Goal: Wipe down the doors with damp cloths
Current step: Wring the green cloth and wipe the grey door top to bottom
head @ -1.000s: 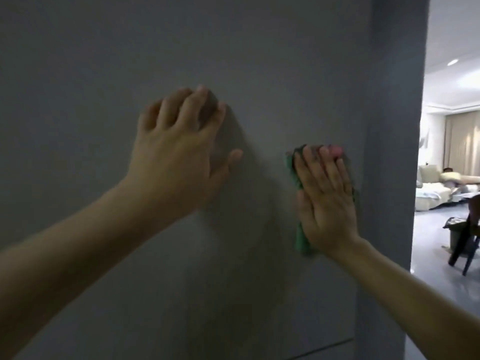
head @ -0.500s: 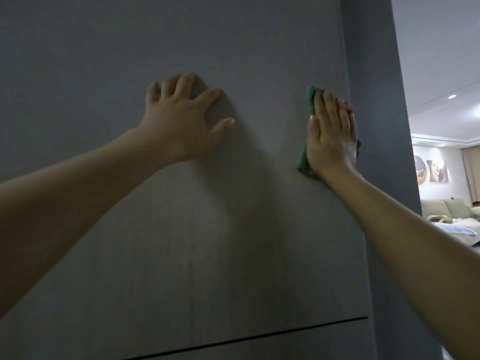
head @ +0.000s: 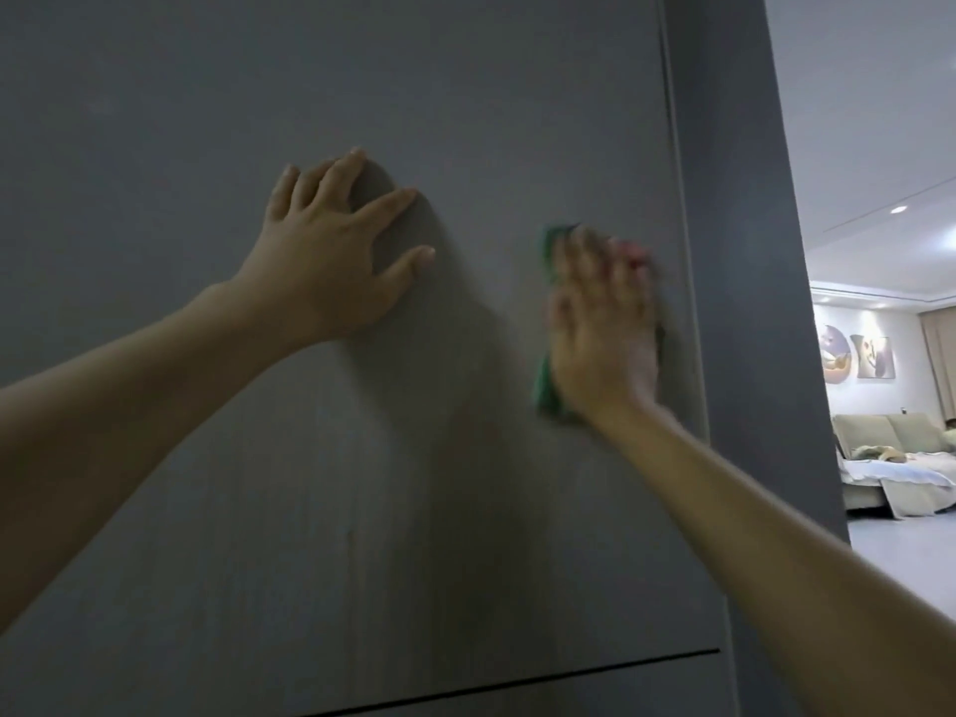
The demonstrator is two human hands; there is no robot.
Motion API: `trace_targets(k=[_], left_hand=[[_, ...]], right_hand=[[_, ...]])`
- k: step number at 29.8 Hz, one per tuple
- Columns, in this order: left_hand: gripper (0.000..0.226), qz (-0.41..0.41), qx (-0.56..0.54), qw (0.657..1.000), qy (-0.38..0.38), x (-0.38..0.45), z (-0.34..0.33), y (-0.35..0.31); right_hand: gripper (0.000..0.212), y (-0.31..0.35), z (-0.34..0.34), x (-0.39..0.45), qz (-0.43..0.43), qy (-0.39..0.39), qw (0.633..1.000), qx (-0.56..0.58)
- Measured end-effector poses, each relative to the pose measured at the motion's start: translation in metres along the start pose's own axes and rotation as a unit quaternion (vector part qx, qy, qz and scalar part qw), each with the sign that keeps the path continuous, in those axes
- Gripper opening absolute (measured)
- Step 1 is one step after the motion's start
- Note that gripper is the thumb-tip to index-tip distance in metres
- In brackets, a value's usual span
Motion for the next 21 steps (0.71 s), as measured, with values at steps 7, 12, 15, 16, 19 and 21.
trace_targets(k=[7,12,15,16,19,21], left_hand=[[0.07,0.002,0.044,0.999,-0.024,-0.031,0.008,0.009],[0.07,0.004,0.026,1.0,0.002,-0.027,0.009,0.014],[0.07,-0.016,0.021,0.999,0.031,-0.029,0.01,0.022],[0.07,-0.019,0.005,0.999,0.036,-0.028,0.012,0.025],[0.065,-0.011,-0.051,0.999,0.002,-0.029,0.025,0.038],[0.062,-0.007,-0.022,0.999,-0.036,-0.035,0.031,0.05]], right_hand=[[0.05,-0.01,0.003,0.014,0.12,0.035,0.992,0.017],[0.053,0.046,-0.006,0.001,0.039,-0.01,0.999,0.018],[0.051,0.074,-0.004,-0.03,0.26,0.052,0.963,0.053],[0.05,0.068,-0.002,-0.023,0.287,0.053,0.955,0.05],[0.05,0.043,-0.003,0.022,0.141,0.031,0.99,0.012],[0.051,0.043,-0.007,0.033,-0.006,-0.002,1.0,-0.011]])
Point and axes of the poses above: each hand's wrist, its own x-axis towards the middle knuckle, its own z-axis out of the back of the hand, y = z × x, the point moved 6 cm from there along x, towards the middle knuckle, and after that the axes turned 9 degrees about -y, right-handed, at the moved point
